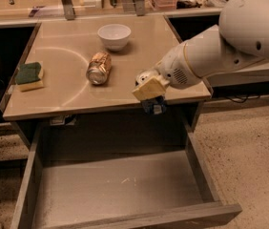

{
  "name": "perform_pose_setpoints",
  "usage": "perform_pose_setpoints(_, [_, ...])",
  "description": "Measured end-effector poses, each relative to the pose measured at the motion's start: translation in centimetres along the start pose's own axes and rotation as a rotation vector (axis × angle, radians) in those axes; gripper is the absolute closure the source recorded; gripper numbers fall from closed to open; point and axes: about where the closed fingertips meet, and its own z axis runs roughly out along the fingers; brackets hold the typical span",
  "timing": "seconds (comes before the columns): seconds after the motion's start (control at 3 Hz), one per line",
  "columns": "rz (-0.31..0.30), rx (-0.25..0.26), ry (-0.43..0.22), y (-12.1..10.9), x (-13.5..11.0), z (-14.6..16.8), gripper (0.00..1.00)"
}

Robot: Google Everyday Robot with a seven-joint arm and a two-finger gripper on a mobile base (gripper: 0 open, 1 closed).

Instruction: Pick pepsi can from top drawer and place on counter

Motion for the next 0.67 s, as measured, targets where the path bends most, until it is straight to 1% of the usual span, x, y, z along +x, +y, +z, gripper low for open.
perform_pose_setpoints(0.33, [-0.020, 0.025, -0.012, -3.4, -1.2, -0.2, 1.00])
perform_pose_setpoints(0.67, [-0.034, 0.037, -0.019, -6.7, -1.8, 0.1, 1.00])
